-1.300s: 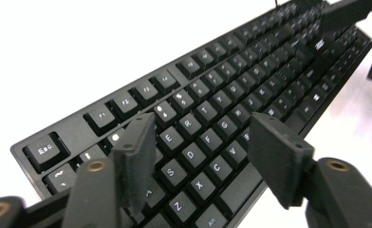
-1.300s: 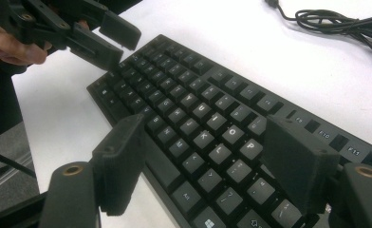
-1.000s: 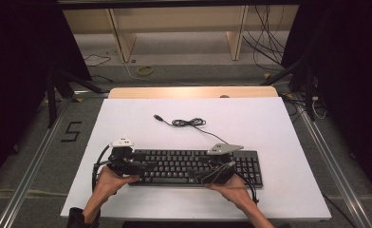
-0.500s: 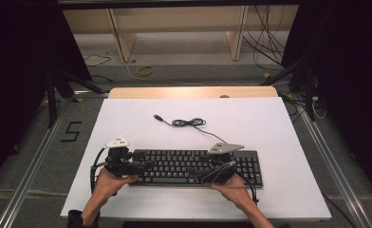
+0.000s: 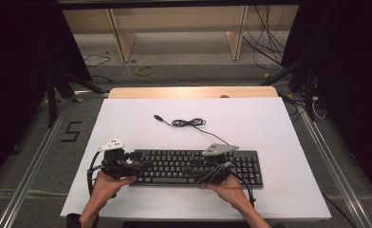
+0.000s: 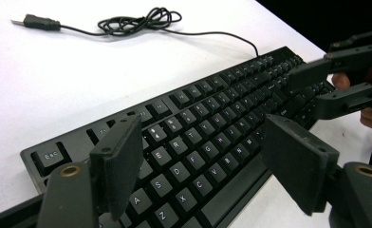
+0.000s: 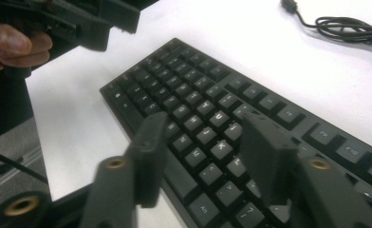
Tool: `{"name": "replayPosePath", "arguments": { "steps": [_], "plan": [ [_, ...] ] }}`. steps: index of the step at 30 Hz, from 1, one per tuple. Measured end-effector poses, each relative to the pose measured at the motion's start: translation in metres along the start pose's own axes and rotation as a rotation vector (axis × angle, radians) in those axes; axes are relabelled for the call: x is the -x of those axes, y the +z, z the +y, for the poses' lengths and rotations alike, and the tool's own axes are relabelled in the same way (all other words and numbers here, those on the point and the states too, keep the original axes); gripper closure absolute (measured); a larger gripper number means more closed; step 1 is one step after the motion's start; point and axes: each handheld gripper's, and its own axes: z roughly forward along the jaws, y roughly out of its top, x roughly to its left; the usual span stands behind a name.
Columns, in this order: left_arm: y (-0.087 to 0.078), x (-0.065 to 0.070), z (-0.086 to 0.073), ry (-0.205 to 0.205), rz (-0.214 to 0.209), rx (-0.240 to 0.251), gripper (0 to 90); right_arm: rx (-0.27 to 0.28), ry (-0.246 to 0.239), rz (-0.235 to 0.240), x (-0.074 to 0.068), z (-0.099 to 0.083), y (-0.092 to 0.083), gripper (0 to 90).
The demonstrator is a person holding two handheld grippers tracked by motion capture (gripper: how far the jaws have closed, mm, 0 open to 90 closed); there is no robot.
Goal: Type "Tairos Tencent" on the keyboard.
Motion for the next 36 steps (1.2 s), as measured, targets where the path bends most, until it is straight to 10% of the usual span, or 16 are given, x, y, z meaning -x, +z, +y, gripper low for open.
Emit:
{"name": "replayPosePath", "arguments": {
  "steps": [17, 36],
  "plan": [
    [-0.011, -0.002, -0.006, -0.008, -0.001, 0.062, 30.0, -0.088, -0.067, 0.023, -0.013, -0.002, 0.024, 89.8],
    [-0.013, -0.001, -0.018, -0.004, -0.007, 0.048, 30.4, -0.178, -0.124, 0.005, -0.026, -0.008, 0.050, 90.0]
  ]
}}
